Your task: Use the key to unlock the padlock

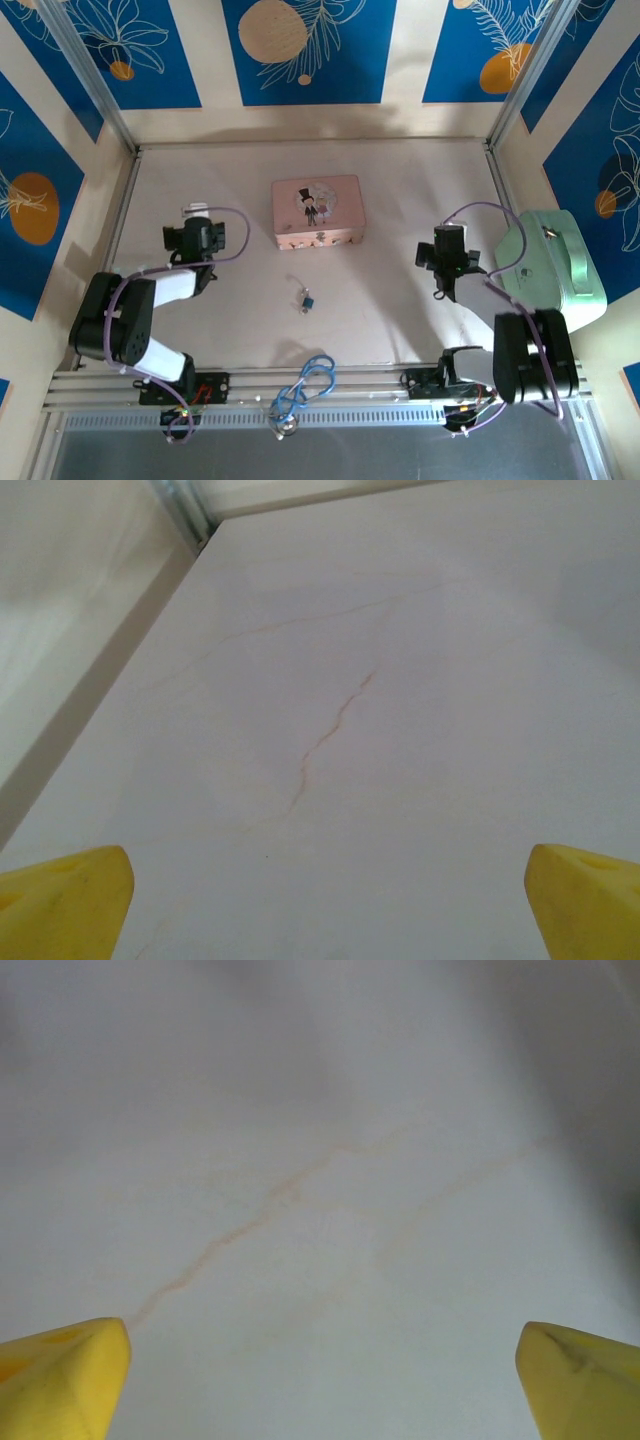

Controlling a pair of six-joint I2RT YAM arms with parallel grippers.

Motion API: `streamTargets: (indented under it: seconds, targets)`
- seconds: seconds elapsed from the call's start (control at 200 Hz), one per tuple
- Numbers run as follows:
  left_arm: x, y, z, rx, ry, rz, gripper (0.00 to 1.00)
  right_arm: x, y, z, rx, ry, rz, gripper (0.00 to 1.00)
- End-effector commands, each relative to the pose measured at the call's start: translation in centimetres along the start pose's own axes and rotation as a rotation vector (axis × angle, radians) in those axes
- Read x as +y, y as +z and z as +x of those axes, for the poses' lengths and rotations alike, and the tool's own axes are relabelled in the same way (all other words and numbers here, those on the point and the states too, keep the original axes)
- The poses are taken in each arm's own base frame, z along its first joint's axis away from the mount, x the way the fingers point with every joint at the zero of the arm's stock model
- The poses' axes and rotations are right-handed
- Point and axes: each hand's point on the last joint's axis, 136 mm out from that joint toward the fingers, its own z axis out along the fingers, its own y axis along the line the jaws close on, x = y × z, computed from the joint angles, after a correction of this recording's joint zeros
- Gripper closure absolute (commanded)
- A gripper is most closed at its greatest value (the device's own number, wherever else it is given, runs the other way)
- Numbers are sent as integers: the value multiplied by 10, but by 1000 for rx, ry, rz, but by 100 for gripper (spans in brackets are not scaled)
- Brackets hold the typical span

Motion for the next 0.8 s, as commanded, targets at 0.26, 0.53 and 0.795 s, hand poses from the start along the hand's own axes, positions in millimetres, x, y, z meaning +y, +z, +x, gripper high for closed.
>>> streamTargets:
  seconds: [0.26,0.53,0.795]
  targets:
    - [-24,-3,-6,-157,-64,230,0,69,10,-87,-318,27,-523,1]
    - [-24,-4,-6,-170,-57,226,0,66,11,-74,-369,24,-480,1]
    - [-25,-4,-7,-175,-52,233,0,65,11,-76,-386,18,-446,1]
